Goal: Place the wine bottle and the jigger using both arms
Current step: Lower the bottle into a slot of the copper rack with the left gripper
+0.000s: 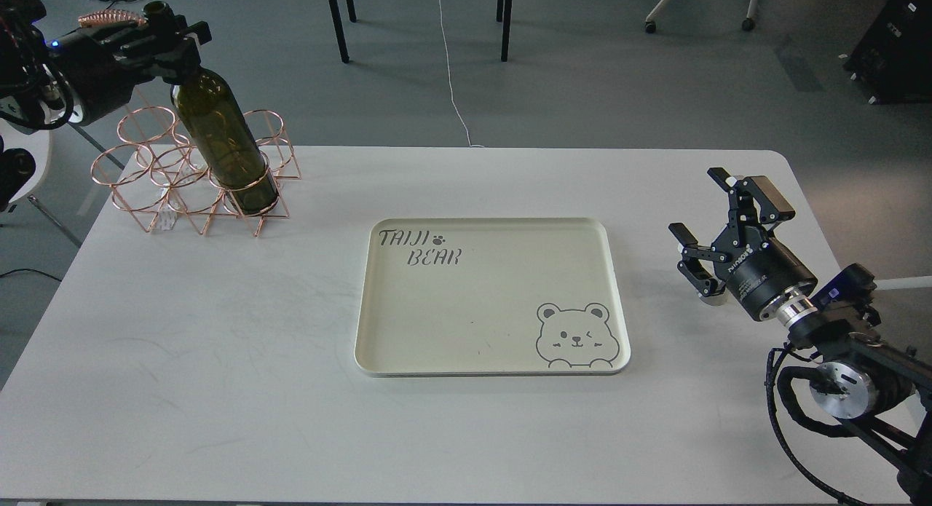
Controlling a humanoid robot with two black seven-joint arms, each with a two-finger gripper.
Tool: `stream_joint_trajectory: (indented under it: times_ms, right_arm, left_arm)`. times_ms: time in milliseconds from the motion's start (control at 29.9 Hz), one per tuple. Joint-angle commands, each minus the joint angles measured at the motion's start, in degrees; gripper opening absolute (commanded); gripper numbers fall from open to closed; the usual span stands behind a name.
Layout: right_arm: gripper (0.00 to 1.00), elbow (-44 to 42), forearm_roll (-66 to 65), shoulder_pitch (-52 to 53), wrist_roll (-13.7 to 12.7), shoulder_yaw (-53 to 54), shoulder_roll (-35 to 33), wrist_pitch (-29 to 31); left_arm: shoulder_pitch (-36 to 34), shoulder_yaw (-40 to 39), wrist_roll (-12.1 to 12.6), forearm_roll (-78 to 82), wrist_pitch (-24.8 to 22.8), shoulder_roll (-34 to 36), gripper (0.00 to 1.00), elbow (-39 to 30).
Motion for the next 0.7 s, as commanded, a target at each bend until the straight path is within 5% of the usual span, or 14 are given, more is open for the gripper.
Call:
stream_joint_trajectory:
  times_ms: [0, 301, 568, 668]
  right_arm:
    - [0.98, 0.0, 0.0, 0.0, 0.0, 0.0, 0.0, 0.0]
    - [0.98, 0.1, 0.0, -0.5, 0.0, 0.0, 0.0, 0.0]
    - [0.98, 0.1, 0.0, -0.5, 0.0, 0.0, 0.0, 0.0]
    - [0.98, 0.1, 0.0, -0.5, 0.0, 0.0, 0.0, 0.0]
  left_arm:
    - [1.3, -0.1, 0.0, 0.1, 0.6, -1.0, 0.16, 0.6]
    - [1.7, 0.0, 0.0, 0.1, 1.0, -2.5, 0.23, 2.1]
    - [1.7, 1.3, 0.0, 0.1, 0.9, -2.5, 0.63, 2.0]
    - [1.8, 1.3, 0.0, 0.1, 0.9, -2.5, 0.68, 2.0]
